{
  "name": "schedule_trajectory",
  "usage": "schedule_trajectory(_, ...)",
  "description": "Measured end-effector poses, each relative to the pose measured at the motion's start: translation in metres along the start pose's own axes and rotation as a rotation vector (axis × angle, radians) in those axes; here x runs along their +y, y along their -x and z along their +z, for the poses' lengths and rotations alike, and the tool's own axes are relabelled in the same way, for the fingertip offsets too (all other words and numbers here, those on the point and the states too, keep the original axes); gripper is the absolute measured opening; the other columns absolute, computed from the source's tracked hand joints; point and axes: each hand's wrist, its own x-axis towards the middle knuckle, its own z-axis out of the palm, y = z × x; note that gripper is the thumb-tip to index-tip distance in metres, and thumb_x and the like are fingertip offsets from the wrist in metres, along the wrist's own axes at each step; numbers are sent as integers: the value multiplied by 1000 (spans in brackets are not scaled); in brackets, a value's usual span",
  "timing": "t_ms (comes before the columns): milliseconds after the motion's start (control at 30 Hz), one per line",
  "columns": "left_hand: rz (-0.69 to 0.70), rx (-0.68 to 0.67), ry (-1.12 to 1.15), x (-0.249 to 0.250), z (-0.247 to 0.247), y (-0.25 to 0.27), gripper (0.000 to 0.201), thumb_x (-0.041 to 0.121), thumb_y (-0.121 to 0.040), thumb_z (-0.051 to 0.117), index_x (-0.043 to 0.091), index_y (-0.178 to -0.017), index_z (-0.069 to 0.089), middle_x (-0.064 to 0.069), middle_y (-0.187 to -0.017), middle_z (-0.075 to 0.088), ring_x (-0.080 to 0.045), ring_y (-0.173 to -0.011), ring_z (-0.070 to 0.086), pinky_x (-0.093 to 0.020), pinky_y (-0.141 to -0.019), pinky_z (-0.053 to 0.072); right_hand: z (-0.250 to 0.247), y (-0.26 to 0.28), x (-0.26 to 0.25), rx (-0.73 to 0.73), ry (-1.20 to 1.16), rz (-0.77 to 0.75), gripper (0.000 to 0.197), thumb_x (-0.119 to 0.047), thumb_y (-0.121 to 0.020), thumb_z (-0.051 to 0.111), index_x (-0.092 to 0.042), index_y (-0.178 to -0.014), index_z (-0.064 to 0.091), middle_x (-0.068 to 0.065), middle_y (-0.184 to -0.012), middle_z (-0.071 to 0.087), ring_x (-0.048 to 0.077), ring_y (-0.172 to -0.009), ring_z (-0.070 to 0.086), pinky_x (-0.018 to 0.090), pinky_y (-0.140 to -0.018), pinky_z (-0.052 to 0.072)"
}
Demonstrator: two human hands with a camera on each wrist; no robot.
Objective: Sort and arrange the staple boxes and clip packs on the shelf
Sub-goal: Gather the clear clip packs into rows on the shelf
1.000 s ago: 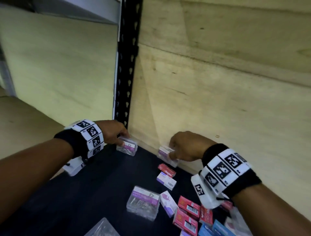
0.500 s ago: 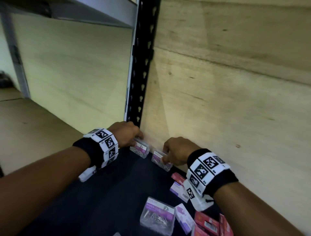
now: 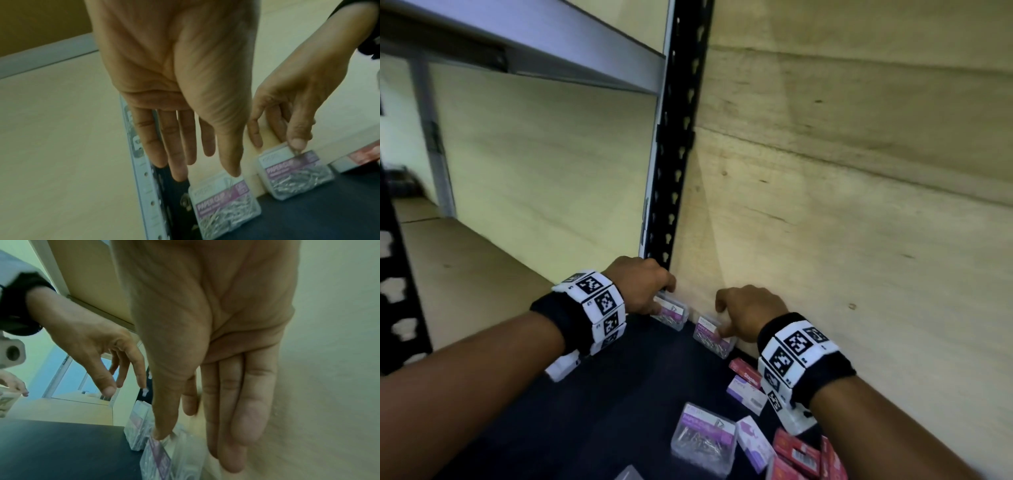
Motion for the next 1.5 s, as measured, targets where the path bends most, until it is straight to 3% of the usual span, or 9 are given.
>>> schedule_trajectory(200,102,-161,177,11,-20,38,37,43,-84,71,32,-119,64,10,-112,64,-10,-96,57,-25,-73,43,-7,26,-3,-19,19,4,45,-38,-91,69,-18,-127,52,7,-117,61,28,-103,60,37,-85,50)
schedule_trajectory(333,144,-257,292,24,-23,73,27,37,-87,70,27,-112,70,11,-105,71,-3,-84,62,-11,-68,44,-7,52,-10,-110,-94,-59,34,-37,-86,73,-22,-115,62,2,-114,66,23,-100,62,31,-79,47)
schedule_trajectory(467,164,-338,268,40,-20,103,26,42,-88,67,32,-113,68,18,-102,69,1,-89,62,-20,-83,49,-5,81,-26,-186,-127,-117,36,-38,-87,73,-20,-117,67,-2,-112,68,15,-88,62,28,-74,49)
schedule_trajectory(633,206,-457,345,57,-15,138,33,36,-86,71,34,-119,65,16,-109,68,-2,-96,63,-17,-82,48,10,99,-43,-238,-86,-129,39,-42,-84,74,-18,-113,71,-2,-110,72,20,-100,66,38,-94,53)
schedule_trajectory(867,252,-500,358,76,-5,166,63,27,-72,85,34,-127,56,15,-117,62,-10,-100,64,-27,-86,54,20,110,-50,-246,-40,-101,44,-39,-84,75,-6,-112,70,12,-109,72,19,-77,56,31,-73,48)
schedule_trajectory(967,243,-476,368,76,-2,169,56,26,-69,86,35,-117,59,17,-112,63,-9,-96,65,-33,-87,55,20,114,-50,-250,-32,-75,43,-40,-86,73,1,-99,67,13,-88,65,20,-70,49,29,-63,41)
schedule_trajectory(1200,194,-499,406,63,-7,168,36,42,-87,69,34,-122,60,17,-119,65,4,-88,60,-14,-78,42,21,120,-47,-235,-53,-60,38,-41,-87,72,-4,-93,68,4,-76,57,20,-65,48,29,-61,40)
schedule_trajectory(1300,123,-498,460,52,-6,164,33,49,-93,58,36,-123,62,14,-115,66,-6,-104,62,-18,-88,42,19,123,-45,-241,-55,-57,42,-42,-85,73,-2,-100,70,4,-79,59,21,-68,51,29,-64,41)
schedule_trajectory(1500,41,-492,559,43,8,157,24,41,-101,47,34,-116,65,16,-93,64,-5,-85,60,-23,-94,41,16,132,-39,-278,-56,-45,45,-43,-85,73,-7,-112,70,8,-106,72,19,-81,57,35,-80,51)
